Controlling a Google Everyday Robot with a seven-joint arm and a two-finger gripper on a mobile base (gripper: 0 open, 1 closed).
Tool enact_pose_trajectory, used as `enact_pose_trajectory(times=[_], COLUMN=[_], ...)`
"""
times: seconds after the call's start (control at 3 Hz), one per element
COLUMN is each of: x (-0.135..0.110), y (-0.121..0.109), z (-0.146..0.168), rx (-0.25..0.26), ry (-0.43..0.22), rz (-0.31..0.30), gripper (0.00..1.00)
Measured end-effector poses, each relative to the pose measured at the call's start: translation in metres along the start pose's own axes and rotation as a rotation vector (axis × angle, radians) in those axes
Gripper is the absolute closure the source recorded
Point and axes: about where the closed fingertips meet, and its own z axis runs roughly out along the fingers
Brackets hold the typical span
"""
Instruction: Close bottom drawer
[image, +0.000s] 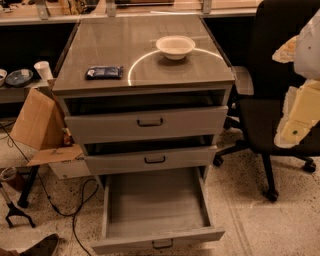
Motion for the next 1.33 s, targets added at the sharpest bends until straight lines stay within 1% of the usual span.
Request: enact_pose_trajectory(times=[0.33, 0.67, 1.0, 1.33], x=[0.0, -0.001, -0.011, -0.033], y=[0.004, 0.018, 0.048, 0.088], z=[0.003, 0.032, 0.092, 0.19], rx=[0.005, -0.012, -0.06, -0.179], ry=[-0.015, -0.051, -0.127, -0.224], rz=[-0.008, -0.022, -0.024, -0.007], gripper=[0.0, 0.0, 0.0, 0.0])
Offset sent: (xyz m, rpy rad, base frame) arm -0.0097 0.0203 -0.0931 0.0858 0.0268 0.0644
